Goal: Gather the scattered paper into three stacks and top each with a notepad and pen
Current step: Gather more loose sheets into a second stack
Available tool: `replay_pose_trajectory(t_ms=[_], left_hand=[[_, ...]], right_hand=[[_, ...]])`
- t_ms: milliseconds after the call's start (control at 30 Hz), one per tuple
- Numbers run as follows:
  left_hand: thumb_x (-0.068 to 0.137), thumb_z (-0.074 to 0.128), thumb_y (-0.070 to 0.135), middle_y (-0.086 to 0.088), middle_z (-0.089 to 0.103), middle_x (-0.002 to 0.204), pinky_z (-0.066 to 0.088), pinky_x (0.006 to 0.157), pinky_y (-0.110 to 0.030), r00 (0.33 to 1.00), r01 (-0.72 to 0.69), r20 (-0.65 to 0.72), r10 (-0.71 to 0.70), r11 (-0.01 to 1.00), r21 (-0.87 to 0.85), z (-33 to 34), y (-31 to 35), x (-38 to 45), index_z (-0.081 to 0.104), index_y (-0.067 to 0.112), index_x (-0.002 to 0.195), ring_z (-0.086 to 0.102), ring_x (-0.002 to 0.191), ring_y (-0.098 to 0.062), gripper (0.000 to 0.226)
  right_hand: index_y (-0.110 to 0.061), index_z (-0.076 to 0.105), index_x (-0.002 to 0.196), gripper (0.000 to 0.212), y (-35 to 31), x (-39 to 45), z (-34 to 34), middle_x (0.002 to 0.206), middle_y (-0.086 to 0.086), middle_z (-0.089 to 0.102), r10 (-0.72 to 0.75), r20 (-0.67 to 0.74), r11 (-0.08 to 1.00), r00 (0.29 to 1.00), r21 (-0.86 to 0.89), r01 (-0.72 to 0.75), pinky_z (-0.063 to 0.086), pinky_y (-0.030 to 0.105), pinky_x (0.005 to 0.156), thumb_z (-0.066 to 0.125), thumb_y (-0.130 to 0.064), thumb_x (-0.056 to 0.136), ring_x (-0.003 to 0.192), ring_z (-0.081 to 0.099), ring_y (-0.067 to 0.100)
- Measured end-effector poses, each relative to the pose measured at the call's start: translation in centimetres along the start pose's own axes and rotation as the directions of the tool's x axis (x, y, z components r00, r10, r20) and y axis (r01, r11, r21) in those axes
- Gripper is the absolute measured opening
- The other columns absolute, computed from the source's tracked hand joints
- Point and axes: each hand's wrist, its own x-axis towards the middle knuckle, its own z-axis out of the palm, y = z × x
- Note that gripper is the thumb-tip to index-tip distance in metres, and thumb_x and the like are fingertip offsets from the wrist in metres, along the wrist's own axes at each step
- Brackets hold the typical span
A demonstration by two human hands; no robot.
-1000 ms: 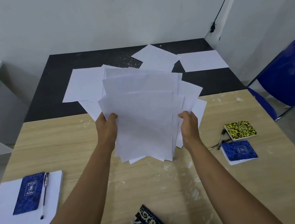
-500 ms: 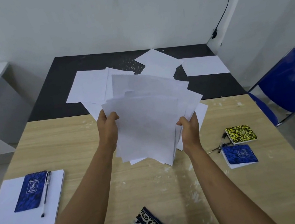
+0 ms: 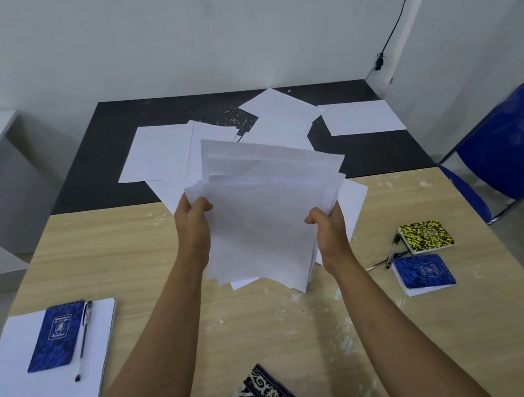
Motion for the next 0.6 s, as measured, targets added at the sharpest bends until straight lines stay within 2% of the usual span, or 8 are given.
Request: replay_pose_trajectory(t_ms=[67,167,267,367,467,600], left_hand=[[0.073,0.046,0.011,-0.001,0.056,0.081,0.042,0.065,-0.027,1.0,0.003,0.029,-0.004,1.0,0.009,-0.1,0.0,-0.2,0.058,0.002,0.093,0.051,0.072,-0.015,0.024],[0.07,0.049,0.014,-0.004,0.057,0.079,0.043,0.064,-0.03,0.997,0.011,0.077,-0.013,1.0,0.029,0.0,-0.1,-0.5,0.058,0.003,0.088,0.052,0.071,-0.018,0.024],[0.075,0.052,0.014,-0.003,0.064,0.092,0.049,0.071,-0.032,0.997,-0.024,0.078,0.019,0.998,0.066,-0.5,-0.5,-0.5,0.061,0.007,0.099,0.059,0.082,-0.02,0.027],[0.083,0.057,0.019,-0.001,0.068,0.106,0.055,0.081,-0.037,0.996,-0.041,0.086,0.032,0.994,0.104,-0.9,-1.1,-0.4,0.063,0.015,0.111,0.065,0.095,-0.021,0.029],[0.093,0.054,0.015,0.002,0.069,0.104,0.054,0.083,-0.036,0.996,-0.031,0.081,0.024,0.996,0.086,-0.4,-1.3,-0.8,0.063,0.016,0.113,0.066,0.096,-0.018,0.022],[0.093,0.057,0.022,0.0,0.069,0.109,0.053,0.085,-0.038,0.998,-0.019,0.061,0.018,1.0,0.022,-0.3,-1.2,-1.2,0.063,0.016,0.116,0.065,0.101,-0.021,0.025]], right_hand=[[-0.002,0.055,0.101,0.036,-0.1,-0.4,0.0,0.09,0.001,0.058,0.035,0.021,0.999,0.999,0.002,-0.035,0.046,0.031,0.073,0.056,-0.011,0.065,0.084,0.056,0.017],[-0.014,0.06,0.087,0.014,-0.1,-0.9,0.3,0.082,-0.004,0.061,0.085,0.018,0.996,0.996,-0.025,-0.084,0.046,0.028,0.069,0.056,-0.004,0.077,0.081,0.057,0.017],[-0.02,0.062,0.087,0.02,0.2,-1.4,0.4,0.085,-0.003,0.064,0.025,-0.036,0.998,0.999,-0.052,-0.027,0.049,0.026,0.068,0.058,-0.001,0.084,0.079,0.061,0.016],[-0.025,0.062,0.1,0.024,0.7,-1.8,0.3,0.095,-0.009,0.068,-0.03,-0.042,0.998,0.999,-0.063,0.028,0.052,0.015,0.072,0.062,-0.005,0.088,0.084,0.065,0.002],[-0.022,0.059,0.114,0.027,0.7,-2.3,0.8,0.103,-0.012,0.066,-0.029,-0.026,0.998,0.999,-0.064,0.027,0.051,0.016,0.079,0.06,-0.007,0.092,0.093,0.063,-0.001],[-0.019,0.059,0.117,0.03,0.3,-2.6,0.9,0.104,-0.011,0.066,-0.063,-0.061,0.997,0.996,-0.052,0.06,0.052,0.016,0.08,0.063,-0.006,0.09,0.094,0.063,0.0]])
